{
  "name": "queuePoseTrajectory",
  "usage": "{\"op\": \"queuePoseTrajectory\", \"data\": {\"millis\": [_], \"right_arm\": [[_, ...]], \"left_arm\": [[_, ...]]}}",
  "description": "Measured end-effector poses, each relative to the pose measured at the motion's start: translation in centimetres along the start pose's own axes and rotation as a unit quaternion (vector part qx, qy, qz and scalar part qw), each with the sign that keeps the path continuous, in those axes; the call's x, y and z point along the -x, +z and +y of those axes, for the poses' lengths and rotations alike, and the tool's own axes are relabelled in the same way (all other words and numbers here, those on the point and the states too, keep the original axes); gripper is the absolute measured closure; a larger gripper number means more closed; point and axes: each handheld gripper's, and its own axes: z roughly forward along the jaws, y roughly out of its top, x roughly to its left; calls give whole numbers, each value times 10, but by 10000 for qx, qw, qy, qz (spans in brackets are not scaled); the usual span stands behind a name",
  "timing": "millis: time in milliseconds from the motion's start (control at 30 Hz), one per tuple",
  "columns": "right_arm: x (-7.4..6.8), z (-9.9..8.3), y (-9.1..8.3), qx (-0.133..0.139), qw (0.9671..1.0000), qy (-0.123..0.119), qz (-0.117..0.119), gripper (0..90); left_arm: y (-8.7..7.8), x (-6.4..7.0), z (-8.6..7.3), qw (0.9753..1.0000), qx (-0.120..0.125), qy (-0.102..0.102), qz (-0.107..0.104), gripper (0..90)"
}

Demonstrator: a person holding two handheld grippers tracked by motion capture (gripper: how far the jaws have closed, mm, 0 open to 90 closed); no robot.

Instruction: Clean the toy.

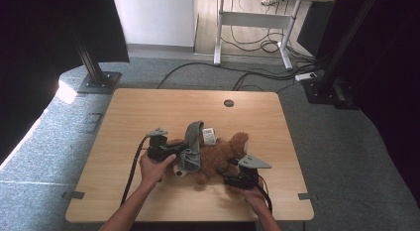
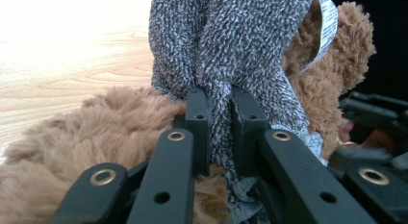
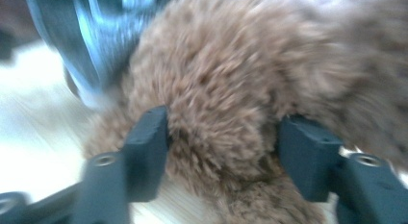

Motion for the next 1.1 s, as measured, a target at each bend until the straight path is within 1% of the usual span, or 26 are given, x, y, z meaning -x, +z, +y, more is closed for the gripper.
{"op": "queuePoseTrajectory", "data": {"millis": [100,167,200,233,267,300,333,367,400,433,467,500,533,567,600,633,667,733,767,800,900,933,967,1000,1067,1100], "right_arm": [[5,4,-7,101,9997,210,-56,241],[8,5,-5,34,9996,296,3,202],[9,5,-1,-80,9994,341,59,176],[9,5,-1,-80,9994,341,59,176],[9,4,4,-226,9991,349,85,164],[7,0,15,-538,9982,250,16,147],[7,0,15,-538,9982,250,16,147],[6,-2,25,-784,9968,163,64,140],[6,-2,25,-784,9968,163,64,140],[3,-1,28,-800,9968,27,30,194],[3,-1,28,-800,9968,27,30,194],[2,-2,30,-810,9967,-54,-9,294],[2,-2,30,-810,9967,-54,-9,294],[-2,-4,32,-836,9962,-201,-140,374],[-2,-4,32,-836,9962,-201,-140,374],[-7,-6,33,-812,9955,-355,-332,434],[-7,-6,33,-812,9955,-355,-332,434],[-12,-8,33,-774,9937,-546,-596,494],[-13,-8,33,-775,9932,-574,-656,504],[-13,-8,33,-775,9932,-574,-656,504],[-9,-7,39,-710,9914,-566,-941,537],[-9,-7,39,-710,9914,-566,-941,537],[-8,-6,41,-686,9909,-561,-1016,545],[-3,-4,45,-631,9900,-540,-1138,552],[0,-3,47,-598,9899,-509,-1177,552],[7,0,50,-535,9904,-406,-1208,553]], "left_arm": [[-3,3,-8,9999,85,73,-27,799],[-4,4,-10,9999,105,69,-56,800],[-6,4,-13,9999,124,75,-71,801],[-7,5,-15,9998,144,90,-82,801],[-8,6,-17,9998,152,102,-107,801],[-11,7,-21,9997,151,119,-171,803],[-11,7,-21,9997,151,119,-171,803],[-13,9,-25,9995,174,152,-191,803],[-13,9,-25,9995,174,152,-191,803],[-16,9,-28,9994,197,177,-202,803],[-16,9,-28,9994,197,177,-202,803],[-17,9,-31,9993,227,178,-233,803],[-17,9,-31,9993,227,178,-233,803],[-18,11,-33,9991,250,253,-229,802],[-18,11,-33,9991,250,253,-229,802],[-17,14,-37,9988,302,302,-228,802],[-17,14,-37,9988,302,302,-228,802],[-17,18,-42,9983,363,432,-165,802],[-16,19,-42,9980,393,477,-124,803],[-16,19,-42,9980,393,477,-124,802],[-4,23,-38,9964,527,648,113,802],[-4,23,-38,9964,527,648,113,803],[-1,23,-35,9961,534,685,179,803],[6,21,-27,9959,522,689,250,802],[9,19,-23,9961,511,665,259,801],[15,13,-16,9965,535,587,245,799]]}}
